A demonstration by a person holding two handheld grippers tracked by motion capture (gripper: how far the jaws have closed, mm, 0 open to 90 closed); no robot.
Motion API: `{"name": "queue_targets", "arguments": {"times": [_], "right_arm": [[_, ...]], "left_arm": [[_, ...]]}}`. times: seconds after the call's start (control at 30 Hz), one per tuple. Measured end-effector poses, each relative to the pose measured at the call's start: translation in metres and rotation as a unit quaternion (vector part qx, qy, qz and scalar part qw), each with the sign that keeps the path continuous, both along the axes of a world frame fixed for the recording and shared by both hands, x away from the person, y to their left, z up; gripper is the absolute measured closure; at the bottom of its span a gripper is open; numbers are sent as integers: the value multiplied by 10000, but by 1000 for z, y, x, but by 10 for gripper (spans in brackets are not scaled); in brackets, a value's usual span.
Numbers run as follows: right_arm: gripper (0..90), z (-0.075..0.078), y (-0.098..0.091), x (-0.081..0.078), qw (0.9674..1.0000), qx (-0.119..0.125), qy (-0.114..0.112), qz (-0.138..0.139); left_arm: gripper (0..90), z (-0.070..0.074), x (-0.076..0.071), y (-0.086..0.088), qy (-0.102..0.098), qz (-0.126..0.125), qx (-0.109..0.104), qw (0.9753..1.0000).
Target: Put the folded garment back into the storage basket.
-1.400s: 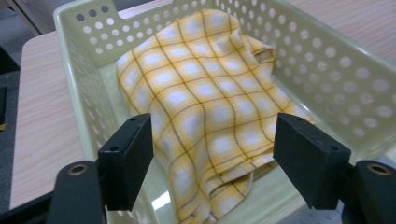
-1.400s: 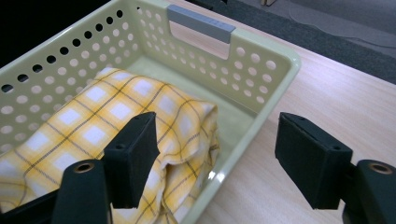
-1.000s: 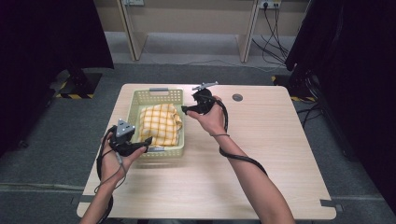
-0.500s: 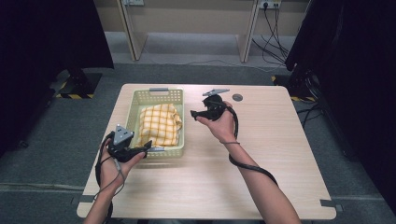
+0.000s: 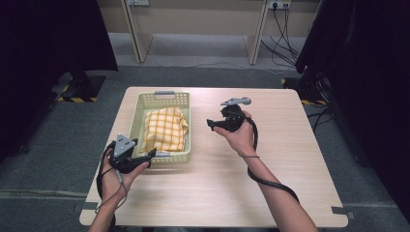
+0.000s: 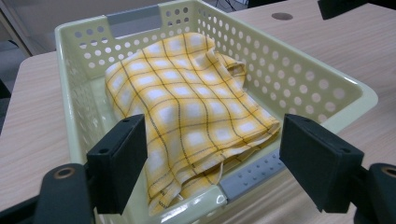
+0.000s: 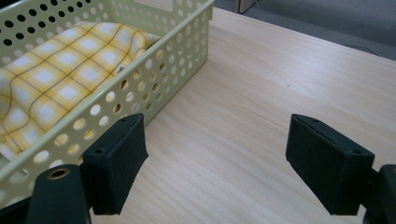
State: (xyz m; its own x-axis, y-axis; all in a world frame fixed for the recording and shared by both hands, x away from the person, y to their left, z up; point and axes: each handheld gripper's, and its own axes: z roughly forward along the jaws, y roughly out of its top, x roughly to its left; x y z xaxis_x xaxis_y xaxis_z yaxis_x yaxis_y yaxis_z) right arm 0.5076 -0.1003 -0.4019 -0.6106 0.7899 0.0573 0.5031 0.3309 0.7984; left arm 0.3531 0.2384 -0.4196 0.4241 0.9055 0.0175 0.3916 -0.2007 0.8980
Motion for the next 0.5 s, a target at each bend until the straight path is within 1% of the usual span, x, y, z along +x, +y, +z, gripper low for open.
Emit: {"name": "queue_targets", "arguments": {"times": [0.03,0.1,0.17,0.27,0.43,0.47,0.5], "right_arm": [[212,0,-1,-2,10000,-32,-10,9],[210,-2,-4,-5,10000,16,26,16],[210,-3,-6,-7,10000,-20,-4,36],[210,-4,-7,-8,10000,-7,8,29],[209,-7,-12,-11,10000,0,17,7],[209,-10,-15,-13,10000,-43,3,3],[208,-10,-15,-13,10000,-43,3,3]], "left_arm": [[232,0,0,0,-1,9,-10,10000],[232,-1,-1,1,4,1,5,10000],[232,-2,-2,1,15,-30,15,10000],[231,-3,-2,0,18,-38,12,10000],[230,-5,-5,-1,-12,-59,13,10000],[230,-5,-5,-1,-12,-59,13,10000],[230,-5,-7,-1,-50,-74,11,10000]]}}
